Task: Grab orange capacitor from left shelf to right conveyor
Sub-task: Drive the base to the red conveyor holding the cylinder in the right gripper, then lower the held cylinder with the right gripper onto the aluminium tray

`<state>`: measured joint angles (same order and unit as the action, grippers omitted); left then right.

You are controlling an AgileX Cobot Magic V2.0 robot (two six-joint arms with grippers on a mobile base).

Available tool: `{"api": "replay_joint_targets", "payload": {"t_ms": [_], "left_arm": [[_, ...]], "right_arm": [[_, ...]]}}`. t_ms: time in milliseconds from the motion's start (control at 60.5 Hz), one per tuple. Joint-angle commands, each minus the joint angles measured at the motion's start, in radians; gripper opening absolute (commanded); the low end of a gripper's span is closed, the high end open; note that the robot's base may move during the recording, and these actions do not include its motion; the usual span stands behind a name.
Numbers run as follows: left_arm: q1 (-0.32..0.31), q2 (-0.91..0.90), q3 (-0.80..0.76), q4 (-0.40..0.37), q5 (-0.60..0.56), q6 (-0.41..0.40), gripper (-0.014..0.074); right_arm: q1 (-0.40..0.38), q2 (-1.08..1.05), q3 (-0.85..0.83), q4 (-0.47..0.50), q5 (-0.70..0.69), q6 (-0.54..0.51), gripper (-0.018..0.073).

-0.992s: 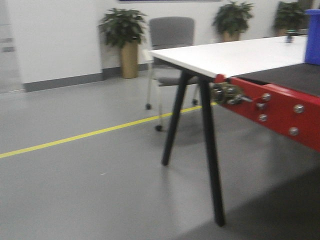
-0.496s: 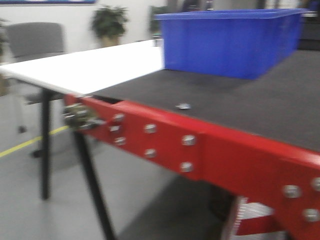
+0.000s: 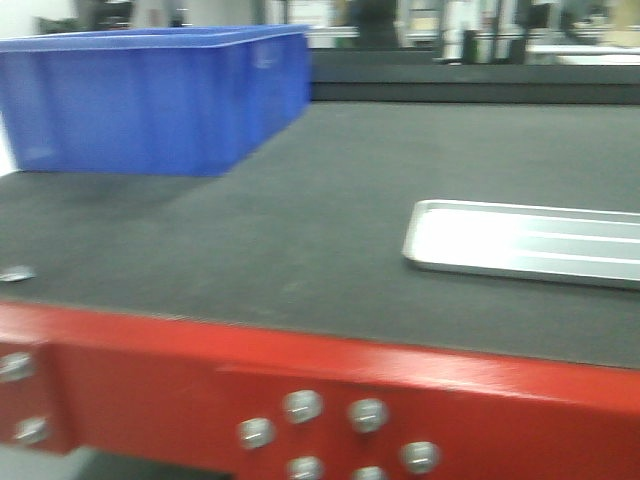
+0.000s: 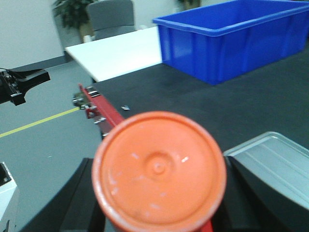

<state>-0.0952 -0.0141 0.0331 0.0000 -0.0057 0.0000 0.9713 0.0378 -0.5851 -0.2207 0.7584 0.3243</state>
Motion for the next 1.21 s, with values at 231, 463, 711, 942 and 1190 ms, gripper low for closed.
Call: {"api": "replay_joint_targets", "payload": {"t_ms": [231,463,711,942,1190], "left_arm": [[-0.003,0.01,-0.008,-0.005,-0.084,0.0,-0.0105],[-0.003,0.01,-0.008,-0.005,-0.084,0.0,-0.0105],[-0.003,0.01,-0.008,-0.005,-0.084,0.0,-0.0105],[-0.003,0.01,-0.008,-0.005,-0.084,0.0,-0.0105],[-0.003,0.01,-0.008,-0.005,-0.084,0.0,-0.0105]], "right_arm": [[0.0,0.02,-0.025,-0.019,-0.092,-0.01,0.0058],[0.0,0.02,-0.025,-0.019,-0.092,-0.01,0.0058],[0.0,0.02,-0.025,-0.019,-0.092,-0.01,0.0058],[0.0,0.02,-0.025,-0.019,-0.092,-0.01,0.0058],[0.0,0.02,-0.025,-0.019,-0.13,-0.01,0.0058]]}}
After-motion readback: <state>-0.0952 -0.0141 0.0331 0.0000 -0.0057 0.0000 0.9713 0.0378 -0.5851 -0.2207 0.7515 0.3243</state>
